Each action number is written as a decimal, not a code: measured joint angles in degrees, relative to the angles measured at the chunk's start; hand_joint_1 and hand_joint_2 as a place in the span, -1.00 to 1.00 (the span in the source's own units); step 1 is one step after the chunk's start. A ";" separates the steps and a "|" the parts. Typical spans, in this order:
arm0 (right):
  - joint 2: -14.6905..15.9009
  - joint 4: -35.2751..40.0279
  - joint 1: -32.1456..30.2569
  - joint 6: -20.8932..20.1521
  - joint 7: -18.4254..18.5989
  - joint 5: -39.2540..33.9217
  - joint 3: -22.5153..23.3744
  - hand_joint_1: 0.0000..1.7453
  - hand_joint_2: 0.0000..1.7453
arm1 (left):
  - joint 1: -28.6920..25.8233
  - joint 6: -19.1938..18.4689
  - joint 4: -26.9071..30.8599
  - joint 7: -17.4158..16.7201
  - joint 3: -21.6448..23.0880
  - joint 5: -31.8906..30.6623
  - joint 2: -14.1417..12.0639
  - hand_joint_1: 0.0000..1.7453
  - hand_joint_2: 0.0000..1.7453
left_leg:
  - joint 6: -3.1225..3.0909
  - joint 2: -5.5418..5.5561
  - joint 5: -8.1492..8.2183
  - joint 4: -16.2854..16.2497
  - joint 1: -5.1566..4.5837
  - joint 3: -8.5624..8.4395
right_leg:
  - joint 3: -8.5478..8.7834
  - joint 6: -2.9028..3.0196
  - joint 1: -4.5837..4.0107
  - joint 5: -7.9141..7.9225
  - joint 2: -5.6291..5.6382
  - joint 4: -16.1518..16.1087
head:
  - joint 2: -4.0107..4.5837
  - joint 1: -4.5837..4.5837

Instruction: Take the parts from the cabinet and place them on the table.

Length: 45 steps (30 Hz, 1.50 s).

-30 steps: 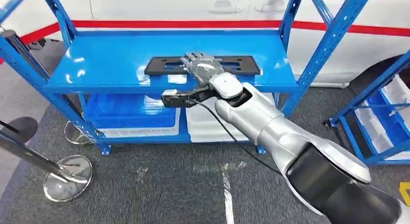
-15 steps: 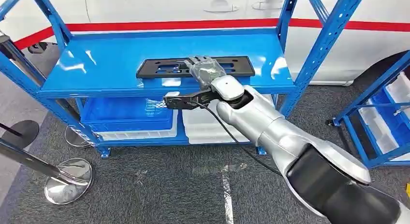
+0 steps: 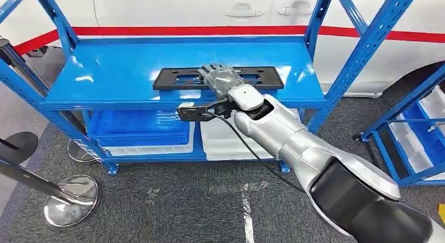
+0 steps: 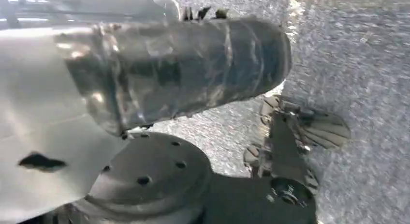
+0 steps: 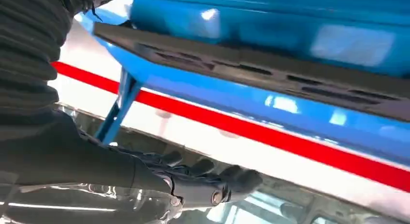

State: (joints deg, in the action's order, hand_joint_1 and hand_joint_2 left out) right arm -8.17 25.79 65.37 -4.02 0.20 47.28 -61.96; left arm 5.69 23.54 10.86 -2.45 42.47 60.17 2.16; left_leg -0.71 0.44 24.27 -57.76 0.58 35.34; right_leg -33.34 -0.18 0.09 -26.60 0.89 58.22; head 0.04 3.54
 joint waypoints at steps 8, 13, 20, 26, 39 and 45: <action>0.02 -0.50 -0.41 -0.33 0.02 -0.35 -0.02 -1.00 1.00 | 0.10 0.09 0.00 0.00 0.00 0.00 -0.07 -1.00 -1.00 | -1.18 0.12 1.63 0.28 -0.34 -2.33 | -8.60 0.49 -0.02 1.11 -0.38 10.56 | 0.00 -0.33; 0.04 -0.55 -0.38 -1.05 0.00 -1.51 0.00 -1.00 1.00 | 0.12 0.11 0.00 -0.11 0.00 0.02 0.26 -1.00 -1.00 | -0.18 0.18 2.78 0.13 -0.48 -2.90 | -3.60 1.57 -0.81 3.93 -0.33 0.14 | 0.00 -0.20; 0.24 -0.79 -0.88 -0.98 0.02 -1.70 0.02 -1.00 1.00 | 0.10 0.31 0.00 -0.33 0.00 0.07 0.17 -1.00 -1.00 | 2.15 -0.10 9.51 -16.83 0.09 6.33 | -2.00 2.51 0.12 3.17 -0.31 -0.85 | 0.00 0.13; 0.39 -1.00 -1.23 -0.96 0.02 -2.25 0.02 -1.00 1.00 | 0.07 0.68 0.00 -0.29 0.00 0.15 0.13 -1.00 -1.00 | 1.64 -0.16 -0.66 -0.04 -0.32 0.03 | -0.31 1.71 -0.17 1.57 -0.01 -0.65 | 0.00 0.15; 1.33 -1.51 -2.70 -0.87 0.00 -2.69 0.09 -1.00 1.00 | -0.11 1.31 0.00 -0.05 -0.02 0.15 0.24 -1.00 -1.00 | -0.96 0.02 2.02 0.31 0.06 -2.76 | -8.63 -0.07 0.33 0.84 -0.49 10.71 | 0.00 -0.22; 1.64 -1.71 -3.49 -0.83 -0.18 -2.91 0.09 -1.00 1.00 | 0.22 1.64 0.00 -0.09 -0.02 0.09 0.33 -1.00 -1.00 | 0.61 0.08 3.52 0.11 -0.06 -3.52 | -3.84 0.94 -0.28 3.01 -0.21 1.15 | 0.00 -0.06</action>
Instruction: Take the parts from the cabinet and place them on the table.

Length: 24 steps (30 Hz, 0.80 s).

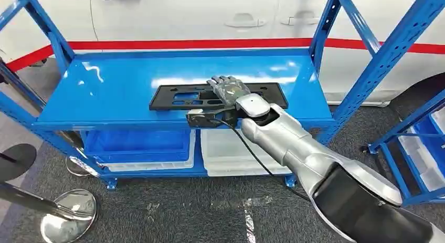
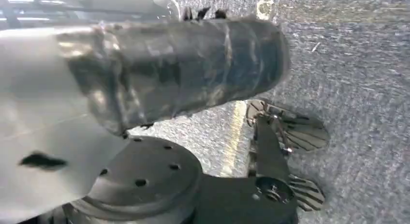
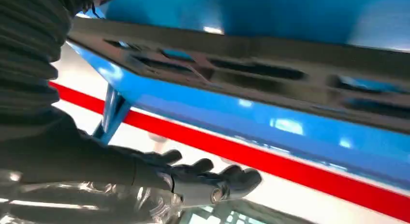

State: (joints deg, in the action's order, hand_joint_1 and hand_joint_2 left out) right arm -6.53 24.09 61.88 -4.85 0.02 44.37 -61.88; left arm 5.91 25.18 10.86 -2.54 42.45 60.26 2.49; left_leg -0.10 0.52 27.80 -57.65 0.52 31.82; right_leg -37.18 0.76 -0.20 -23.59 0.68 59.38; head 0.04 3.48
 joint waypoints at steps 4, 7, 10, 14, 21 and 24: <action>0.11 -0.11 -0.03 0.02 0.00 -0.15 0.02 -1.00 1.00 | -0.02 0.17 0.00 0.09 0.00 0.02 -0.04 -1.00 -1.00 | 1.09 -0.23 2.54 -3.85 0.01 1.38 | 1.10 1.13 0.76 -0.31 0.03 -0.66 | 0.00 0.53; 0.11 -0.17 -0.84 -0.02 -0.07 -0.37 0.02 -1.00 1.00 | -0.02 0.17 0.00 0.11 0.00 0.07 -0.02 -1.00 -1.00 | 1.59 -0.23 6.52 -17.15 0.21 9.33 | 1.63 1.52 0.53 -0.99 -0.02 -0.59 | 0.00 0.59; 0.11 -0.26 -1.68 -0.13 -0.09 -0.35 0.02 -1.00 1.00 | -0.15 0.22 0.00 0.11 0.02 0.09 -0.02 -1.00 -1.00 | 1.17 -0.23 0.84 -13.26 0.19 9.48 | 2.67 1.55 0.31 -1.86 0.14 -0.45 | 0.00 0.61; 0.13 -0.31 -1.58 -0.37 -0.11 -0.09 0.02 -1.00 1.00 | -0.04 0.72 -0.04 0.55 0.00 0.09 -0.26 -1.00 -1.00 | -0.66 -0.21 -3.81 -0.18 -0.73 3.69 | 3.65 0.98 0.05 -2.70 0.28 -0.71 | 0.00 0.42; 0.15 -0.35 -1.81 -0.46 -0.15 -0.13 0.02 -1.00 1.00 | -0.06 1.33 -0.04 1.11 0.00 0.15 -0.07 -1.00 -1.00 | -2.02 -0.37 -3.27 1.64 -0.03 1.51 | -1.83 -0.96 0.14 -7.97 -0.18 10.34 | 0.00 -0.15; 0.26 -0.55 -2.67 -0.48 -0.15 -0.13 0.02 -1.00 1.00 | 0.03 1.35 -0.04 1.14 0.00 0.15 -0.11 -1.00 -1.00 | -1.89 -0.21 -2.39 1.32 0.00 0.88 | -6.43 -1.48 0.72 -7.73 -0.23 16.05 | 0.00 -0.26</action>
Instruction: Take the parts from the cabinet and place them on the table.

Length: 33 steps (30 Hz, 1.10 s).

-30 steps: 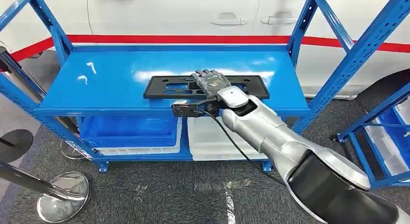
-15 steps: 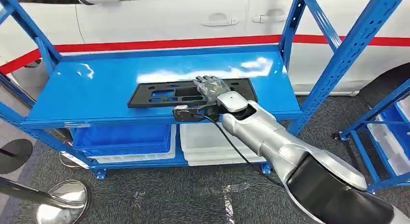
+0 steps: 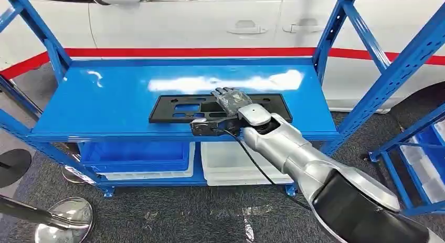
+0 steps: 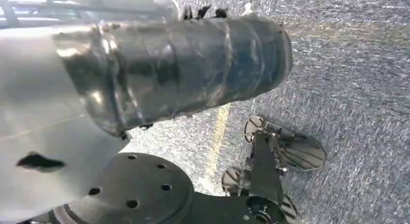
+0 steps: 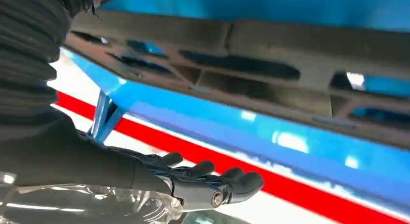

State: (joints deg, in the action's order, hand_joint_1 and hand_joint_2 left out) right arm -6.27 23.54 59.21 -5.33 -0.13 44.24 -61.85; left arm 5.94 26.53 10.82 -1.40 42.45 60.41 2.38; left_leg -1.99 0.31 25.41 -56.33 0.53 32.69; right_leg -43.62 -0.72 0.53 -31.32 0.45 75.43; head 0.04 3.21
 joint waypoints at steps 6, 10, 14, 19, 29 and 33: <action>0.02 -0.09 0.09 -0.18 0.00 -0.42 0.00 -1.00 1.00 | 0.09 0.50 0.00 0.70 0.00 0.44 0.09 -1.00 -1.00 | 1.77 0.21 2.70 -2.01 -0.01 -0.59 | 6.64 0.64 0.00 7.06 0.09 -15.36 | 0.00 -0.06; 0.04 -0.20 -0.01 -0.22 0.07 -0.55 0.00 -1.00 1.00 | 0.02 0.92 0.00 1.07 0.00 0.63 0.04 -1.00 -1.00 | 2.71 -0.01 3.97 -2.77 0.13 -0.94 | 7.57 2.06 0.46 6.55 0.27 -15.94 | 0.00 0.00; 0.04 -0.28 -0.61 -0.48 0.09 -0.83 0.00 -1.00 1.00 | 0.11 1.29 0.00 1.09 0.00 0.77 0.11 -1.00 -1.00 | 3.47 -0.05 9.95 -19.07 0.26 8.52 | 8.54 2.71 0.37 5.65 0.10 -16.01 | 0.00 0.52; 0.04 -0.44 -1.88 -0.31 0.11 -1.29 0.00 -1.00 1.00 | -0.18 1.95 0.00 1.20 0.00 0.79 0.07 -1.00 -1.00 | 2.85 -0.05 -1.96 -6.73 0.27 5.97 | 10.92 2.27 0.42 3.95 0.50 -16.01 | 0.00 0.57; 0.11 -0.83 -2.75 -1.42 0.11 -1.90 0.00 1.00 1.00 | -0.05 2.67 0.00 1.51 -0.11 2.08 0.11 -1.00 -1.00 | 0.25 -0.10 -0.63 -1.59 -0.01 2.50 | 3.67 0.38 -0.01 -2.68 0.10 -2.28 | 0.00 0.24; 0.13 -1.01 -3.11 -3.08 -0.17 -3.59 0.04 1.00 1.00 | 0.05 3.45 0.00 1.79 -0.15 2.25 0.11 -1.00 -1.00 | 0.14 0.11 0.16 -2.20 0.21 1.95 | 2.77 -0.55 0.46 2.51 0.02 -4.69 | 0.00 0.24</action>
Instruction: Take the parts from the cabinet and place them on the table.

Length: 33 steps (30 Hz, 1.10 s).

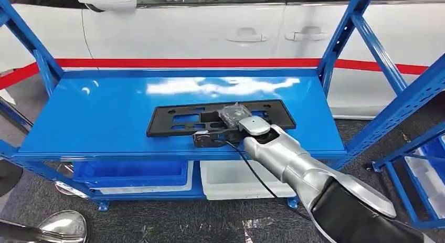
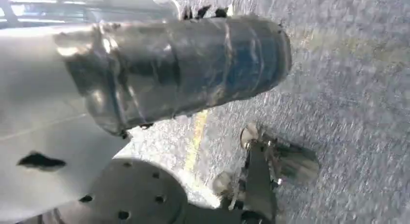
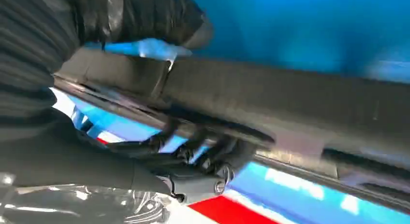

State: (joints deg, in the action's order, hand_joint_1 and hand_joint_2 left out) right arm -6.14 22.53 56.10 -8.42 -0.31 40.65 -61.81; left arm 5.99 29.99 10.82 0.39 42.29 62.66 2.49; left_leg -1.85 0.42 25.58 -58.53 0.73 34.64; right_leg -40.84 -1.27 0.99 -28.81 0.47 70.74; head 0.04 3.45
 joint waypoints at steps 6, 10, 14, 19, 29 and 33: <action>-0.07 -0.07 0.35 -0.81 -0.26 -0.87 0.13 1.00 1.00 | -0.02 0.26 0.00 0.15 -0.04 0.04 -0.07 -1.00 -1.00 | 1.17 0.33 0.75 -0.83 -0.15 0.20 | 4.82 0.23 -0.01 3.66 0.12 -10.93 | 0.00 -0.24; -0.07 -0.04 0.68 -0.72 -0.31 -1.73 0.22 1.00 1.00 | 0.01 0.52 0.00 0.66 -0.04 0.31 -0.04 -1.00 -1.00 | 1.28 0.31 0.70 -0.23 -0.14 -0.28 | 5.01 0.51 -0.06 3.51 0.16 -10.93 | 0.00 -0.17; -0.07 0.00 1.07 -0.24 -0.92 -2.36 0.52 1.00 1.00 | 0.00 0.70 0.00 1.20 -0.04 0.31 -0.04 -1.00 -1.00 | 1.68 0.32 0.53 0.12 -0.13 -0.45 | 5.04 0.71 -0.07 3.46 0.14 -10.93 | 0.00 -0.24; -0.07 0.00 1.48 0.27 -1.29 -2.60 0.66 1.00 1.00 | -0.01 0.70 0.00 1.88 -0.07 0.17 -0.04 -1.00 -1.00 | 1.75 0.32 0.48 0.20 -0.10 -0.46 | 5.02 0.77 -0.11 3.50 0.14 -10.92 | 0.00 -0.24; -0.02 0.52 2.81 9.15 -1.46 -0.94 1.05 1.00 1.00 | -0.01 0.66 0.00 2.21 -0.07 -0.76 -0.04 -1.00 1.00 | 1.83 0.33 0.53 0.18 -0.13 -0.39 | 4.99 0.78 -0.27 3.51 0.15 -10.96 | 0.00 -0.24; 0.13 2.82 6.73 14.58 -1.59 4.17 1.05 1.00 1.00 | -0.01 0.39 0.00 1.47 -0.04 -1.51 -0.04 -1.00 1.00 | 1.83 0.32 0.53 0.18 -0.14 -0.38 | 4.97 0.78 -0.27 3.51 0.16 -10.98 | 0.00 -0.24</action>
State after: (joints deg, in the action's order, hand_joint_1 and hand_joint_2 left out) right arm -6.01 25.35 62.83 6.16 -1.90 44.82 -60.76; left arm 5.98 30.38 10.82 1.86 42.25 61.16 2.45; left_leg -0.01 0.74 26.11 -58.35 0.60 34.27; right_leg -35.87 -0.49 0.72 -25.30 0.63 59.77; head 0.04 3.21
